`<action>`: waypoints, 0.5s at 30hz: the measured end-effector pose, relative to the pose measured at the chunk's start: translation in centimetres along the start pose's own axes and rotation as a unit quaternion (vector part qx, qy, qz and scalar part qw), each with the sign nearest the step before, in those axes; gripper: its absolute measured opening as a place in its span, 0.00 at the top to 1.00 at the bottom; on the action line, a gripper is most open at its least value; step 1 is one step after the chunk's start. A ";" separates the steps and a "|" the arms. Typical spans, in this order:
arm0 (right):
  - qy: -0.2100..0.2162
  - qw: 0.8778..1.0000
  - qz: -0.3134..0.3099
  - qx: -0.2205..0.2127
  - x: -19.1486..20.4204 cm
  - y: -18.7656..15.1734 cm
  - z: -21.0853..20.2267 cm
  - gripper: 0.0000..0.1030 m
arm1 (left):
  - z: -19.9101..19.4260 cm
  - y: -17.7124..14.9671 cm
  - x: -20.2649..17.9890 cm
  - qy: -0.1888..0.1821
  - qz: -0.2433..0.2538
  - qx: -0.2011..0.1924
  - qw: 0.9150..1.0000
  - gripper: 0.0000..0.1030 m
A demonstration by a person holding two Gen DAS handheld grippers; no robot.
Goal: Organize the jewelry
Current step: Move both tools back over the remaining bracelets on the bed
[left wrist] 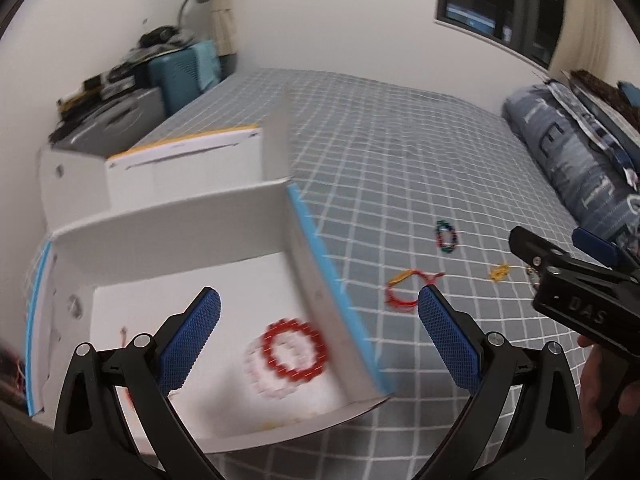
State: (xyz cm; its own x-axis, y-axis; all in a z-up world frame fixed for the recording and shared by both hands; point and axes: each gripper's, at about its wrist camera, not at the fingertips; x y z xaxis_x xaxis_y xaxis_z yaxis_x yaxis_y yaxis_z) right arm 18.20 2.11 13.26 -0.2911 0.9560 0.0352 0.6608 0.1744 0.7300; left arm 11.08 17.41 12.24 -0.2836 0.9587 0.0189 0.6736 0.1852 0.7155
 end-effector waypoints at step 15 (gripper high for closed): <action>-0.017 0.996 0.034 0.086 -10.1 0.8 9.5 0.07 | 9.4 1.5 -10.6 -0.032 0.051 0.065 0.996 0.06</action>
State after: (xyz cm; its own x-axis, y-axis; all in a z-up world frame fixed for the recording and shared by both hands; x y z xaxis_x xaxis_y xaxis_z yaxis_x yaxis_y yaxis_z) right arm 28.23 -5.22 6.96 -0.2200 0.9740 0.0548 0.7880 0.1444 0.5986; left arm 21.55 9.52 6.53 -0.1670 0.9852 0.0391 0.7805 0.1079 0.6158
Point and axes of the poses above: each gripper's, at about its wrist camera, not at the fingertips, and z roughly the way its jaws point, x to its left, y to its top, and after that the axes turned 4 degrees about y, right-handed
